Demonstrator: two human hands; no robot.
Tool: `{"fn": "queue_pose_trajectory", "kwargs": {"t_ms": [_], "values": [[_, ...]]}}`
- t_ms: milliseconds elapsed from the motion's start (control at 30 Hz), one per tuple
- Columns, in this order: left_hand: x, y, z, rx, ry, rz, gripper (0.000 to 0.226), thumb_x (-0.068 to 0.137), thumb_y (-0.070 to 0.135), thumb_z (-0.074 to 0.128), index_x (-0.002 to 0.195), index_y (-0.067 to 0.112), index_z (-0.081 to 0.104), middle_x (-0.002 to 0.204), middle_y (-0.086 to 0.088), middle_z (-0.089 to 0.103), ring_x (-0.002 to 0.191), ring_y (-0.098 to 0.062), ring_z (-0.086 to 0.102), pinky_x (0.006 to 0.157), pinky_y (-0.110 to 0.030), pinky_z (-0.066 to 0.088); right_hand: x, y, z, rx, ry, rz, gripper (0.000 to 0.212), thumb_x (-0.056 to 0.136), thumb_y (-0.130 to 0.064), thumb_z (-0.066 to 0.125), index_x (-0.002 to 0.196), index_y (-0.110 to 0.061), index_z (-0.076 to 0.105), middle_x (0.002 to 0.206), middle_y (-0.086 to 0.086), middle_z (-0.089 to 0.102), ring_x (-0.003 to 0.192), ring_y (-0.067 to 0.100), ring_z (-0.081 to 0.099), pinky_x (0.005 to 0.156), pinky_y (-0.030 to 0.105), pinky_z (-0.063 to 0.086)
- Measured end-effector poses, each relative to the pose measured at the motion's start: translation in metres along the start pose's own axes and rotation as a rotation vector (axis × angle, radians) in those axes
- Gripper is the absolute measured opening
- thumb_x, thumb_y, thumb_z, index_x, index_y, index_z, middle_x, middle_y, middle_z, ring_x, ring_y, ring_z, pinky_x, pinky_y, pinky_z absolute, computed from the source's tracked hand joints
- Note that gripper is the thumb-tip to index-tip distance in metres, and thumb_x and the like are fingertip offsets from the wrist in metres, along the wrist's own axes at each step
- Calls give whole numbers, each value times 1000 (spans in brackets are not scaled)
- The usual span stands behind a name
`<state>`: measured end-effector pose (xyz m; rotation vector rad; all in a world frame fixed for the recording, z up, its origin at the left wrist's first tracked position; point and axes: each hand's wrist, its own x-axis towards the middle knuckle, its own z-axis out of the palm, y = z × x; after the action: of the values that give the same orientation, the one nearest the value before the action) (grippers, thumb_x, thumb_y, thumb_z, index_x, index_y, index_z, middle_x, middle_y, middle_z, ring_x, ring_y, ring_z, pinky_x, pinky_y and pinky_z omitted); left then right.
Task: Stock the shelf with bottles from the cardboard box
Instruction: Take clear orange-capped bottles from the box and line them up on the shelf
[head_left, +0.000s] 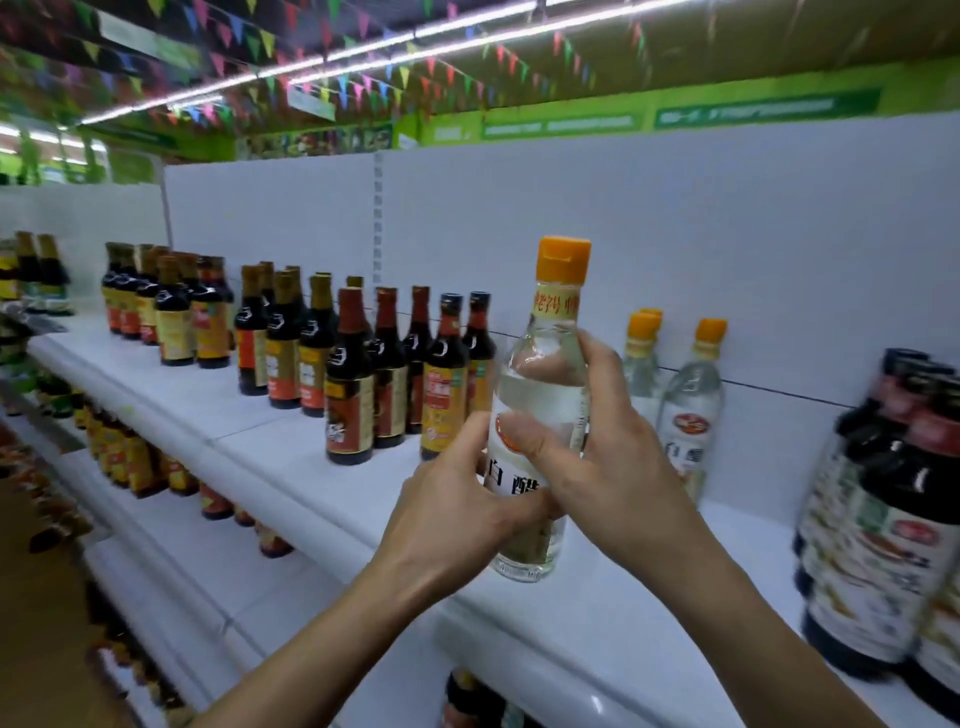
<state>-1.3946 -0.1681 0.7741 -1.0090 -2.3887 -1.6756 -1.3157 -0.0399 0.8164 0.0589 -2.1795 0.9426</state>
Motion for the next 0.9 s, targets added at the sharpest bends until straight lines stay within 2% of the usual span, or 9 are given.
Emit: {"fn": "queue_pose_trajectory", "kwargs": {"t_ms": [267,500,633,767,900], "values": [[19,9,65,-23,-94,-31,55,58,68,73,107,50,57,87,20,75,80,-7,74,79,-45,63,-11,43,-41,-104,36,130,86,77,-76,56,149,-54,16,150,-18,49,132,14,56,107,48,49],[32,11,102,-8,-174,-13,52,56,71,69,103,52,55,85,31,70,76,1,70,75,-37,63,-19,65,-64,-150,76,231,83,75,-74,58,145,-58,16,141,-17,56,122,15,62,101,48,53],[40,11,120,-15,-217,-14,51,55,68,65,102,53,53,84,35,68,76,1,69,72,-32,61,-20,75,-71,-196,93,290,89,75,-69,63,144,-62,8,146,-15,53,124,16,61,101,46,53],[48,9,137,-29,-264,-25,52,53,66,62,102,52,51,85,33,69,76,-1,68,71,-31,60,-20,89,-74,-240,111,369,95,81,-52,76,147,-57,7,146,-16,54,125,12,60,104,42,51],[55,5,149,-69,-298,-67,53,50,66,60,101,54,49,84,27,70,79,-3,68,70,-29,59,-17,104,-74,-287,132,433,88,81,-51,78,142,-51,14,140,-15,56,121,12,61,101,40,52]]}}
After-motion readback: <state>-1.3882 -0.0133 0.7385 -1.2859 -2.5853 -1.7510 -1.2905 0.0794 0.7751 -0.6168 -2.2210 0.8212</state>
